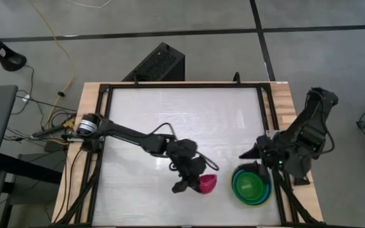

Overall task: Nest bowls inside each other
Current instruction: Stack the red bowl on the green bowl

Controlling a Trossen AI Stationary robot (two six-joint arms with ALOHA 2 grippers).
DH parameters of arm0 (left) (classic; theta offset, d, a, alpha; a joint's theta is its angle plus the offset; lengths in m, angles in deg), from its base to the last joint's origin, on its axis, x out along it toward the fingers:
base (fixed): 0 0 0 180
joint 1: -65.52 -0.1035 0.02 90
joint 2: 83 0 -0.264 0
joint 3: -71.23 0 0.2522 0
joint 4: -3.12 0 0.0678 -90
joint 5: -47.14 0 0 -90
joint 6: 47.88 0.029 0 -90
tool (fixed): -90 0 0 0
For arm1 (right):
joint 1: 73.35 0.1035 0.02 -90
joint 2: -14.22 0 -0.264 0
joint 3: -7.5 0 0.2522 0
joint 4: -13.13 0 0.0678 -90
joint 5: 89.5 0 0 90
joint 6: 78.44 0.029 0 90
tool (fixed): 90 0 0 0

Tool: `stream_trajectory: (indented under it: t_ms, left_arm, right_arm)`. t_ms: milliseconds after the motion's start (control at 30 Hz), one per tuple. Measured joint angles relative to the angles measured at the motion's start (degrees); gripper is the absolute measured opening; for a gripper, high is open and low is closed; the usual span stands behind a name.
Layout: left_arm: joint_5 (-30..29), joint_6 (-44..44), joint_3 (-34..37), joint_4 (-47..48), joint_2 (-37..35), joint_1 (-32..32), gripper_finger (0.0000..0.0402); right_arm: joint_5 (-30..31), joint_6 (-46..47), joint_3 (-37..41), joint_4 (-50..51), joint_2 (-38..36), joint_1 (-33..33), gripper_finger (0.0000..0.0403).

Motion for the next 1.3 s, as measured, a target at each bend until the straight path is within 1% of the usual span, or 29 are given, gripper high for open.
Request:
stream_trajectory:
  t_ms: [133, 267, 333, 400, 500, 633, 767, 967, 1067, 1200, 1300]
  left_arm:
    - [7.3, 4.3, -7.6, 5.1, 3.1, -1.2, 0.0000]
    - [12.6, 4.3, -11.9, 3.6, 3.8, -2.2, 0.0000]
    - [13.9, 4.0, -12.9, 1.6, 3.8, -2.6, 0.0000]
    - [15.7, 1.7, -13.8, 0.2, 3.8, -3.1, 0.0000]
    - [15.9, 0.3, -14.6, -2.2, 3.8, -3.3, 0.0000]
    - [16.8, -1.4, -14.5, -4.0, 3.8, -3.5, 0.0000]
    - [19.8, -3.5, -14.5, -6.9, 3.8, -3.5, 0.0000]
    - [22.9, -6.1, -14.5, -10.2, 3.8, -3.6, 0.0000]
    - [23.4, -6.3, -14.5, -12.5, 4.1, -3.6, 0.0000]
    - [24.3, -10.1, -14.5, -17.6, 5.0, -3.8, 0.0000]
    - [25.3, -12.8, -14.5, -20.7, 6.1, -4.2, 0.0000]
  right_arm:
    - [-5.0, -1.5, 0.0, -2.9, 0.3, 0.0, 0.0265]
    - [-8.9, -1.9, 0.9, -4.2, 1.0, -0.3, 0.0265]
    - [-10.4, -3.0, 2.1, -5.9, 1.2, -0.6, 0.0265]
    - [-11.1, -4.6, 2.3, -6.8, 1.6, -1.0, 0.0265]
    - [-11.9, -8.4, 2.3, -9.2, 2.1, -2.1, 0.0265]
    - [-15.2, -13.4, 2.3, -13.4, 2.3, -4.4, 0.0265]
    - [-19.3, -17.7, 2.3, -16.6, 2.4, -6.6, 0.0265]
    - [-25.3, -21.6, 2.3, -19.2, 2.5, -9.5, 0.0265]
    - [-27.7, -23.3, 2.3, -21.3, 2.6, -10.9, 0.0265]
    - [-31.5, -25.1, 2.3, -24.7, 3.7, -12.8, 0.0265]
    - [-36.1, -25.4, 2.3, -27.5, 5.4, -14.2, 0.0264]
